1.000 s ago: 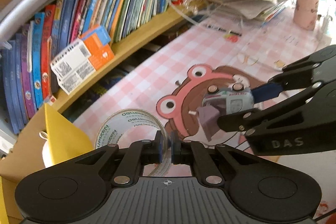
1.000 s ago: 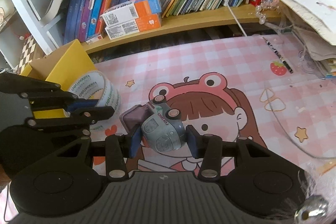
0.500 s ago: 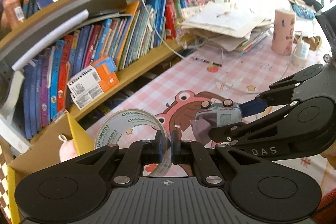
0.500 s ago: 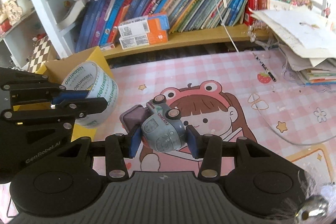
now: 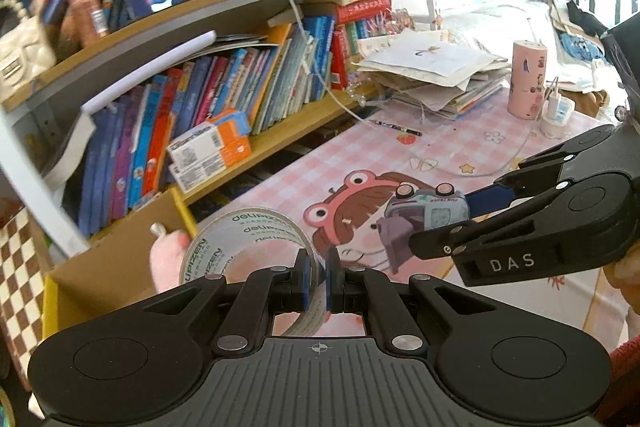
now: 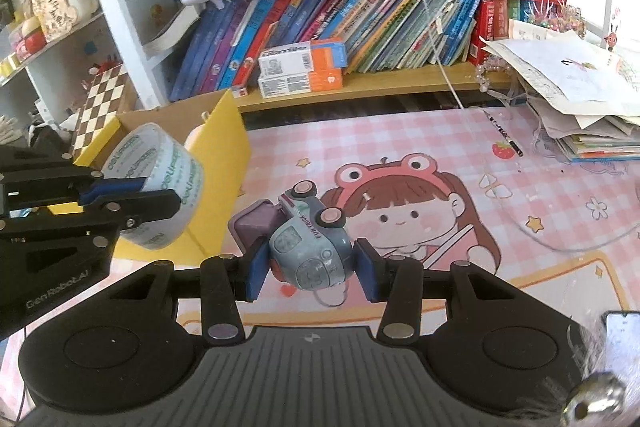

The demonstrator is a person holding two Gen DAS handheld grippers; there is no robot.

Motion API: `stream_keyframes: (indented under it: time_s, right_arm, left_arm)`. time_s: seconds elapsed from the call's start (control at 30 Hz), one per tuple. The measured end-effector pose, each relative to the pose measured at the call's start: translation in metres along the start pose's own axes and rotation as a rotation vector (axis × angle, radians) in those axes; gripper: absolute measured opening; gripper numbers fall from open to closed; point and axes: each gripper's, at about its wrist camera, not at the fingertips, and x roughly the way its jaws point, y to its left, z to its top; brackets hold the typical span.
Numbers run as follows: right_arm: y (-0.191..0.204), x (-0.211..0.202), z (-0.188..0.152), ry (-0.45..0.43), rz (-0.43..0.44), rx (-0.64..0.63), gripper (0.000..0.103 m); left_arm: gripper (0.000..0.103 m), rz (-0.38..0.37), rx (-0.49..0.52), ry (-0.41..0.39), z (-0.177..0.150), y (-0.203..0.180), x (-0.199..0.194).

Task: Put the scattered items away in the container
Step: 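Carry the tape roll and toy car into the box with both grippers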

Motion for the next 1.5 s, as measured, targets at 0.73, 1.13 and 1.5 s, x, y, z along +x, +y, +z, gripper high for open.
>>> stream_keyframes:
  time_s: [0.73, 1.13, 1.5]
  right_arm:
    - [0.121, -0.003, 0.006, -0.034, 0.063, -0.148, 0.043]
    - [0.159, 0.004, 0.035, -0.078, 0.056, -0.253, 0.043]
    - [0.175, 0.02, 0.046, -0.065, 0.07, -0.314, 0.043]
  left_arm:
    - [0.006, 0.086, -0.112, -0.046, -0.06, 0.073, -0.069]
    - [0.006, 0.126, -0.17, -0.116, -0.065, 0.11, -0.079]
    - [0.006, 0.152, -0.225, -0.129, -0.071, 0.132, -0.075]
